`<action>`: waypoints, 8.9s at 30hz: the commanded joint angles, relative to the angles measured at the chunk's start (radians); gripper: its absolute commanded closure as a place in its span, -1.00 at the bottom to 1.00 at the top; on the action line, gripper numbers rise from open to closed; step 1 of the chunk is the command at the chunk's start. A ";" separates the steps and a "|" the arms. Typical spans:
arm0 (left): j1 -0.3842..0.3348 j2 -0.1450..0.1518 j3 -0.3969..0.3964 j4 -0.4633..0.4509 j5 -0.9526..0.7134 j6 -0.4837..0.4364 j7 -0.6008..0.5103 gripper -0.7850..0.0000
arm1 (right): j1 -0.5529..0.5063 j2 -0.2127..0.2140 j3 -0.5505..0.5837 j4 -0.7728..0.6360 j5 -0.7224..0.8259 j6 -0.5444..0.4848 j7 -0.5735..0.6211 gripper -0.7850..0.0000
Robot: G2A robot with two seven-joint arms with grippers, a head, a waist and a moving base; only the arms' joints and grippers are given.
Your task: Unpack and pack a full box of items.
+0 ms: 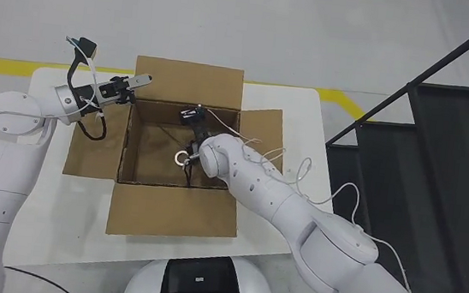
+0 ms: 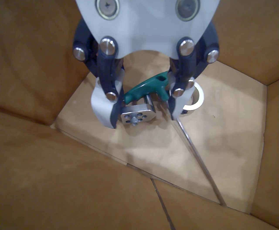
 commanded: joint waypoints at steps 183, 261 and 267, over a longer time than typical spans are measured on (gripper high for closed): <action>0.000 0.000 0.000 0.000 0.000 0.000 0.000 -1.00 | 0.068 -0.178 0.116 0.217 -0.168 -0.410 0.231 1.00; 0.000 0.000 0.000 0.000 0.000 0.000 0.000 -1.00 | -0.833 0.233 1.312 -1.222 0.587 -0.272 0.785 1.00; 0.000 0.000 0.000 0.000 0.000 0.000 0.000 -1.00 | -0.897 0.254 1.438 -1.128 0.559 -0.283 0.674 1.00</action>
